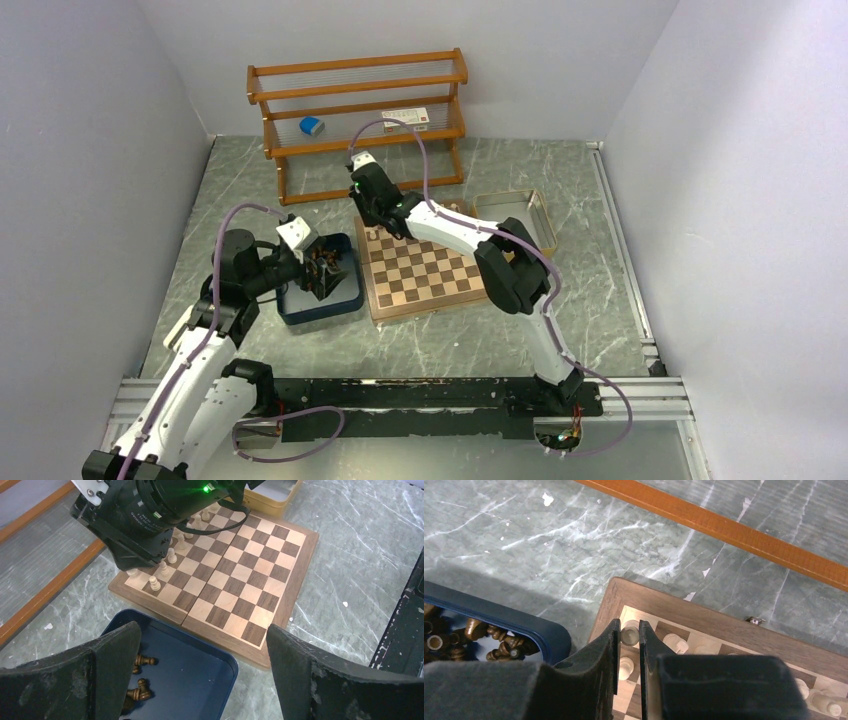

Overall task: Set up the chess pieces on the board
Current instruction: Place the chess piece on the chessboard.

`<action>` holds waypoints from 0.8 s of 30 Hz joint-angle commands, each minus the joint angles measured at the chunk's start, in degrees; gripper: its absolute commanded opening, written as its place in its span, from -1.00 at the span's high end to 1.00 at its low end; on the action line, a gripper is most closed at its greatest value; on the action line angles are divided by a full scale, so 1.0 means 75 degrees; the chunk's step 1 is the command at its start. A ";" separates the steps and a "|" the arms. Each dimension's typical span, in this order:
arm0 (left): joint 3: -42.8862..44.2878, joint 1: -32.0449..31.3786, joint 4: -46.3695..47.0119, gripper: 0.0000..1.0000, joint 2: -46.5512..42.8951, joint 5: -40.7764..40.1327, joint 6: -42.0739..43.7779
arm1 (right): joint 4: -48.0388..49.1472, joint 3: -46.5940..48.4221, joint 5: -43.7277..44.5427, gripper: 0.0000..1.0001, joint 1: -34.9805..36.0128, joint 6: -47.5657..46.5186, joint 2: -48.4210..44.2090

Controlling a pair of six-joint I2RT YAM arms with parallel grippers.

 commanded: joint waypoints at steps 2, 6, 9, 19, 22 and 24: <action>0.0262 -0.0055 -0.0125 -0.99 -0.0062 -0.0130 0.0127 | 0.0025 0.0208 0.0296 0.78 -0.0015 -0.0082 0.0168; 0.0263 -0.0054 -0.0138 -0.99 -0.0070 -0.0131 0.0130 | 0.0025 0.0191 0.0325 0.78 -0.0015 -0.0084 0.0247; 0.0263 -0.0057 -0.0125 -0.99 -0.0059 -0.0110 0.0135 | 0.0036 0.0183 0.0310 0.77 -0.0021 -0.0072 0.0282; 0.0251 -0.0057 -0.0108 -0.99 -0.0071 -0.0089 0.0148 | -0.0010 0.0210 0.0226 0.76 -0.0026 -0.0001 0.0462; 0.0251 -0.0069 -0.0124 -0.99 -0.0064 -0.0087 0.0159 | -0.0035 0.0228 0.0241 0.75 -0.0027 -0.0003 0.0506; 0.0257 -0.0069 -0.0125 -0.99 -0.0061 -0.0088 0.0158 | -0.0047 0.0240 0.0244 0.74 -0.0027 -0.0001 0.0532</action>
